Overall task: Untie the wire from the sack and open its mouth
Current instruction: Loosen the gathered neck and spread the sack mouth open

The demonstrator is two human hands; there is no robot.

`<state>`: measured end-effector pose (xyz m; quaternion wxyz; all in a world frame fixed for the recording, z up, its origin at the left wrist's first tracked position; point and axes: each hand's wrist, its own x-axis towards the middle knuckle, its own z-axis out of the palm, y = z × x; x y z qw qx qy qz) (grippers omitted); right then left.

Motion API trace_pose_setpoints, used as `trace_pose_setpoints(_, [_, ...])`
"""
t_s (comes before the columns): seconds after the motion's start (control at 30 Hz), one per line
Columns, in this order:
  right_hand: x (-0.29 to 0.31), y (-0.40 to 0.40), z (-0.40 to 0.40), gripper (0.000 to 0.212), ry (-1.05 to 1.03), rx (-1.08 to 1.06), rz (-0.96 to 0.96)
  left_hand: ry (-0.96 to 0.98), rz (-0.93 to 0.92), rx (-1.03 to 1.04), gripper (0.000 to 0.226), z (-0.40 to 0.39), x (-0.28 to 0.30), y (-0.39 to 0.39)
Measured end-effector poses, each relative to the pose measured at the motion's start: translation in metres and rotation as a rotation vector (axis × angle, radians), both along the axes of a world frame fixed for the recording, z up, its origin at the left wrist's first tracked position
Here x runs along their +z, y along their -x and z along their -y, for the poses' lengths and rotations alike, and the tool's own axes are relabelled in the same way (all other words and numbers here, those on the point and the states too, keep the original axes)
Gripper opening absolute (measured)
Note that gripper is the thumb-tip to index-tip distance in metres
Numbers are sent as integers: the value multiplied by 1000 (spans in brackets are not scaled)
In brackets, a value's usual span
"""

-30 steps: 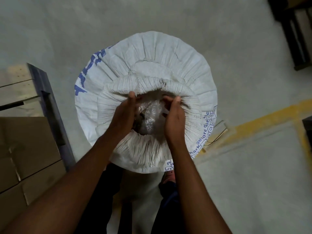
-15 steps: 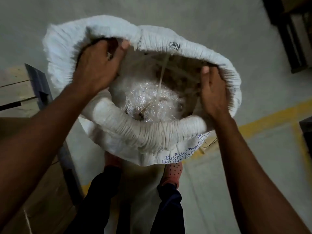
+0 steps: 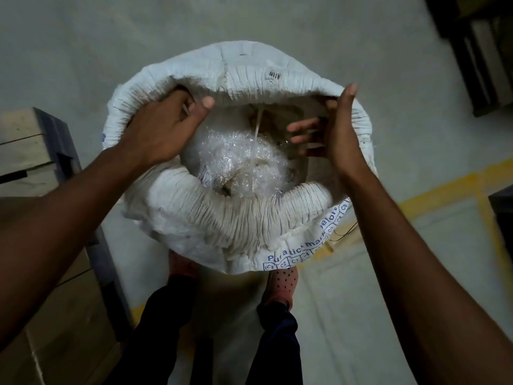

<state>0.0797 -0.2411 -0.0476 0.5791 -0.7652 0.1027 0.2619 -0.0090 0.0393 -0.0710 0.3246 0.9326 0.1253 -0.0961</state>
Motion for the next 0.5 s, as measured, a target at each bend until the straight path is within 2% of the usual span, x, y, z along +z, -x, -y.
trace_pose_setpoints(0.13, [3,4,0,79,31,22,33,196,40,-100,53,-4,-1,-2])
trace_pose_setpoints(0.23, [3,3,0,75,69,15,128,256,118,-125,51,-4,-4,-5])
trace_pose_setpoints(0.37, [5,3,-1,63,133,91,326,231,234,-32,60,-8,-5,-8])
trace_pose_setpoints(0.43, [3,6,-1,58,115,156,337,183,216,-44,63,-3,-3,-7])
trace_pose_setpoints(0.5, [1,10,0,61,134,231,383,93,177,-85,61,5,-3,-1])
